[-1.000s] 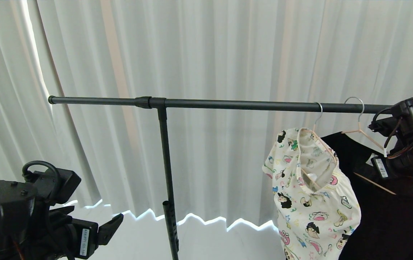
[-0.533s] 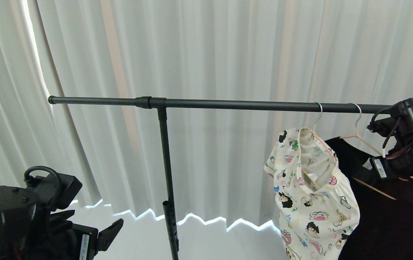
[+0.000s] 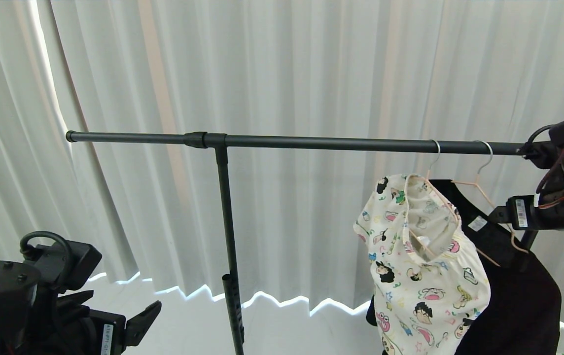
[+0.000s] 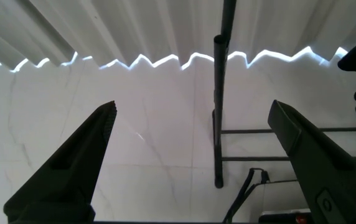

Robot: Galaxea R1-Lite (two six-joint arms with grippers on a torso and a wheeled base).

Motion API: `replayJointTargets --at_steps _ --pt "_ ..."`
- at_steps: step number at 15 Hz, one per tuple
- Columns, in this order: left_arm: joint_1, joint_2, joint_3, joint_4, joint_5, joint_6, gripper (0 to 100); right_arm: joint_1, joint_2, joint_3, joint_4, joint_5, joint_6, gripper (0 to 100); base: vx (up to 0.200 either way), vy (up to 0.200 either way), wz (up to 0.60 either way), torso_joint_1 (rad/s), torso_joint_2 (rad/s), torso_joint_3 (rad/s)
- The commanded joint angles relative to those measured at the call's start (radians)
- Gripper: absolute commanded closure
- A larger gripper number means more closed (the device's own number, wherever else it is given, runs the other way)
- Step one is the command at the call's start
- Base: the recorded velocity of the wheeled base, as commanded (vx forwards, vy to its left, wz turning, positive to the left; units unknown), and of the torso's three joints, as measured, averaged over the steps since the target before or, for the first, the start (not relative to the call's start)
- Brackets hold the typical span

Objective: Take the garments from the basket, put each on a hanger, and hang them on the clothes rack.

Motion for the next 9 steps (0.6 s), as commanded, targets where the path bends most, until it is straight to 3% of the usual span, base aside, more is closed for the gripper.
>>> replayJointTargets --at_steps 1,4,5,9 --pt "0.022 -0.009 -0.002 -0.001 0.002 0.000 0 0.001 -0.104 -0.004 0.016 -0.002 -0.028 0 0.000 0.000 0.00 0.000 0.00 0.000" --pt "0.033 -0.009 -0.004 -0.001 0.037 0.000 0 -0.061 -0.211 0.019 0.079 -0.008 -0.203 0 0.000 0.000 0.00 0.000 0.00 0.000" --pt "0.033 -0.009 -0.002 -0.001 0.044 0.000 0 -0.074 -0.227 0.027 0.063 -0.008 -0.234 0 -0.200 0.000 0.00 0.007 0.00 0.002" --pt "0.056 -0.010 -0.002 -0.001 0.063 0.000 0 -0.084 -0.263 0.078 -0.006 -0.011 -0.255 0 -0.200 0.000 0.00 0.011 0.01 0.004"
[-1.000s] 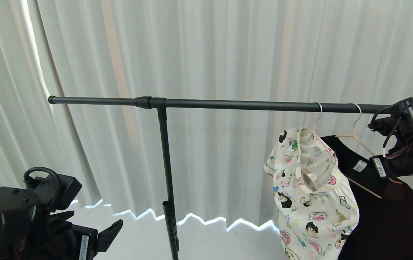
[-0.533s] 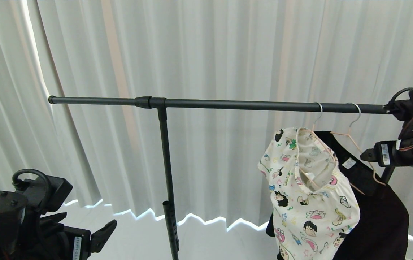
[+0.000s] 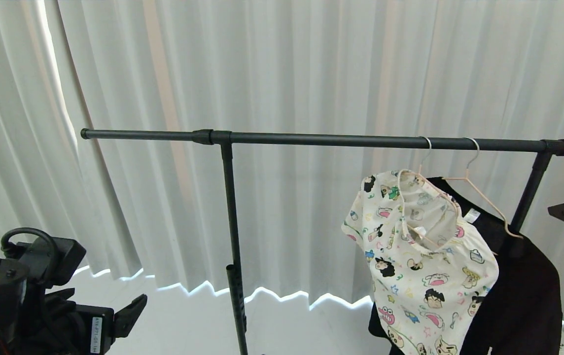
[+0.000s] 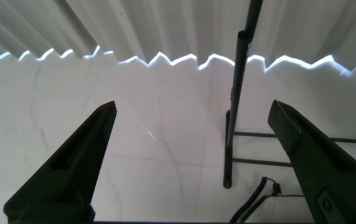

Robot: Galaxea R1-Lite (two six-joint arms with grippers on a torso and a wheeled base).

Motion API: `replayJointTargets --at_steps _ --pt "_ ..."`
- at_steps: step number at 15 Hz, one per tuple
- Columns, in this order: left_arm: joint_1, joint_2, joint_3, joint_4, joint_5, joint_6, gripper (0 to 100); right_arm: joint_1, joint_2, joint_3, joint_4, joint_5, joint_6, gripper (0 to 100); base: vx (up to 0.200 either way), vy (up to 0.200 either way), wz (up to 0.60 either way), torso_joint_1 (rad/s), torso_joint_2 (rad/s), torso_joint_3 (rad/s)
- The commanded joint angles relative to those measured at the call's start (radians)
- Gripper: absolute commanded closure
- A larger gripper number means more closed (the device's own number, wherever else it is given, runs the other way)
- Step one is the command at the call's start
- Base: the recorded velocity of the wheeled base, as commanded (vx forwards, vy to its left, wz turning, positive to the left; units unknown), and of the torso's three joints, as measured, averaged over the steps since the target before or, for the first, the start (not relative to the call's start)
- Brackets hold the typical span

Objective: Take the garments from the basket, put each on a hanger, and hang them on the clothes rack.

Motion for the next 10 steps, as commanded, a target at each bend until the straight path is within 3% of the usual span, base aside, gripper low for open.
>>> replayJointTargets --at_steps 1,6,10 --pt "0.027 0.001 0.000 0.000 0.001 -0.001 0 -0.001 -0.030 0.030 -0.020 0.001 -0.003 0 -0.200 0.000 0.00 -0.007 0.00 0.002" --pt "0.205 -0.016 0.015 0.000 0.001 -0.002 0 -0.012 -0.041 0.081 -0.111 -0.004 -0.032 0 -0.200 0.000 0.00 -0.001 0.00 0.001" --pt "0.241 -0.079 0.078 0.000 0.001 -0.001 0 -0.014 -0.061 0.110 -0.124 -0.007 -0.047 0 -0.200 0.000 0.00 0.004 0.00 0.000"
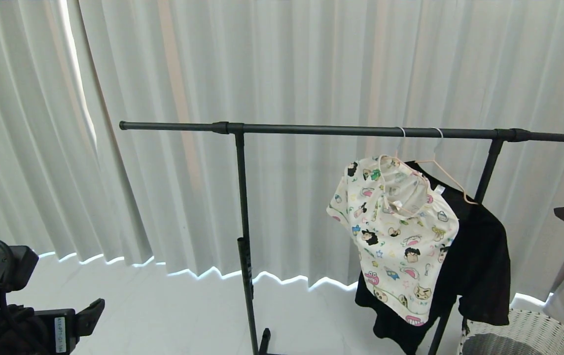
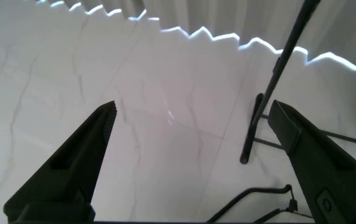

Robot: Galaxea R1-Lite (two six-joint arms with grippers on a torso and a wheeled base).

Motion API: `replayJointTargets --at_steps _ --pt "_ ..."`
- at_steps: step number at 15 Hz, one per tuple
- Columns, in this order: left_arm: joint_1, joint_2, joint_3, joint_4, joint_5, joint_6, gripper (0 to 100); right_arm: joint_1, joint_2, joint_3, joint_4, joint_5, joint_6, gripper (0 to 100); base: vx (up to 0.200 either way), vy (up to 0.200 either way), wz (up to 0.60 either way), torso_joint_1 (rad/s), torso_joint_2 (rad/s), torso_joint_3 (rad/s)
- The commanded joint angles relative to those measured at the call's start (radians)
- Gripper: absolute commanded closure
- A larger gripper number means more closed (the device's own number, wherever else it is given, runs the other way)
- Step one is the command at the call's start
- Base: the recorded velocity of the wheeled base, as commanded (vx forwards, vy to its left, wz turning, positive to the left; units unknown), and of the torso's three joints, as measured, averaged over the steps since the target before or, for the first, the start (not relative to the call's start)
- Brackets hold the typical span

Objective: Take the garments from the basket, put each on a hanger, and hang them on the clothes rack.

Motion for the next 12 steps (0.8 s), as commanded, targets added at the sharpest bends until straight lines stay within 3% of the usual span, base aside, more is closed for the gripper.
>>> replayJointTargets --at_steps 1,6,9,12 --pt "0.007 -0.051 0.043 -0.001 0.000 0.000 0 -0.001 -0.021 0.019 -0.004 -0.002 -0.007 0 -0.200 0.000 0.00 0.007 0.00 -0.002" --pt "0.075 -0.179 0.178 0.001 0.043 0.000 0 -0.001 -0.073 0.076 -0.042 -0.062 -0.029 0 0.000 0.000 0.00 0.000 0.00 0.000" --pt "0.110 -0.320 0.258 0.002 0.085 0.005 0 -0.001 -0.120 0.105 -0.042 -0.066 -0.032 0 0.000 0.000 0.00 -0.150 0.36 0.188" --pt "0.142 -0.478 0.277 0.022 0.187 0.026 0 -0.003 -0.217 0.172 -0.042 -0.066 -0.059 0 0.000 0.000 0.00 -0.212 0.49 0.266"
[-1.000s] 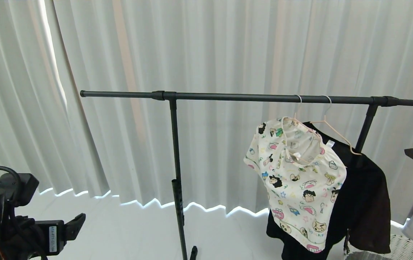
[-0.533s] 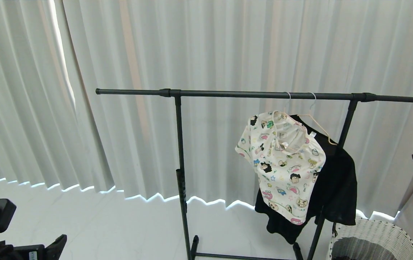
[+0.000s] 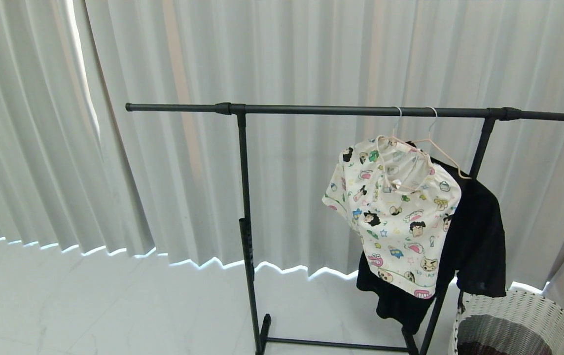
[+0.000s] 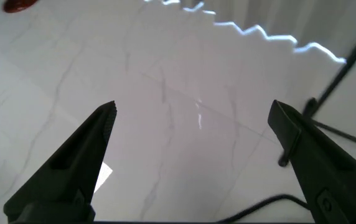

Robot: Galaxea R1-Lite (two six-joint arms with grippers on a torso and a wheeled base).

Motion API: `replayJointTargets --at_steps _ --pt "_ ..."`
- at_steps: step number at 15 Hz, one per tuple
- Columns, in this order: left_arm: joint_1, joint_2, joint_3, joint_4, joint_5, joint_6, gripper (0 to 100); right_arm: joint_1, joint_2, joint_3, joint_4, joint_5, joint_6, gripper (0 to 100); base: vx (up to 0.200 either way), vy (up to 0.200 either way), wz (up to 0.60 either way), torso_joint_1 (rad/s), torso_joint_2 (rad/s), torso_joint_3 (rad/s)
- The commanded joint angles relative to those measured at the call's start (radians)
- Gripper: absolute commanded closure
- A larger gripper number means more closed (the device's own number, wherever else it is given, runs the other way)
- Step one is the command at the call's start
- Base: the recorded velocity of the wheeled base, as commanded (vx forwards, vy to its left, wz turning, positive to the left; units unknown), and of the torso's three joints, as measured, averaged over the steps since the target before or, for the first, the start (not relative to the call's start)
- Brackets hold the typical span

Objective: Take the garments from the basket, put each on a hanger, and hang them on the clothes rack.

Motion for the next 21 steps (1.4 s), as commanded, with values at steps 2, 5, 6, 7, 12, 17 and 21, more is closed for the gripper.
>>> replayJointTargets --at_steps 2,5,6,7,12,17,21 --pt "0.036 -0.237 0.018 0.072 0.068 0.008 0 -0.001 -0.176 0.121 0.000 0.001 -0.025 0 0.000 0.000 0.00 -0.212 0.50 0.283" --pt "0.037 -0.450 0.015 0.161 0.068 0.060 0 -0.012 -0.400 0.275 0.003 -0.021 -0.034 0 0.000 0.000 0.00 -0.206 0.49 0.281" --pt "0.036 -0.500 0.015 0.162 0.068 0.111 0 -0.013 -0.486 0.324 0.005 -0.022 -0.052 0 0.000 0.000 0.00 -0.207 0.51 0.281" --pt "0.034 -0.540 0.015 0.162 0.065 0.147 0 -0.012 -0.569 0.374 0.005 -0.026 -0.072 0 0.000 0.000 0.00 -0.183 0.48 0.286" --pt "0.008 -0.750 0.012 0.161 0.029 0.332 0 -0.021 -0.948 0.564 0.008 -0.026 -0.157 0 0.000 0.000 0.00 -0.149 0.39 0.234" --pt "0.008 -0.750 0.012 0.159 0.008 0.338 0 -0.021 -1.000 0.666 -0.092 -0.024 -0.122 0 0.000 0.000 0.00 -0.013 0.03 0.022" --pt "0.008 -0.750 0.012 0.154 -0.132 0.371 0 -0.021 -1.000 0.805 -0.237 -0.024 -0.109 0 0.000 0.000 0.00 0.000 0.00 0.000"
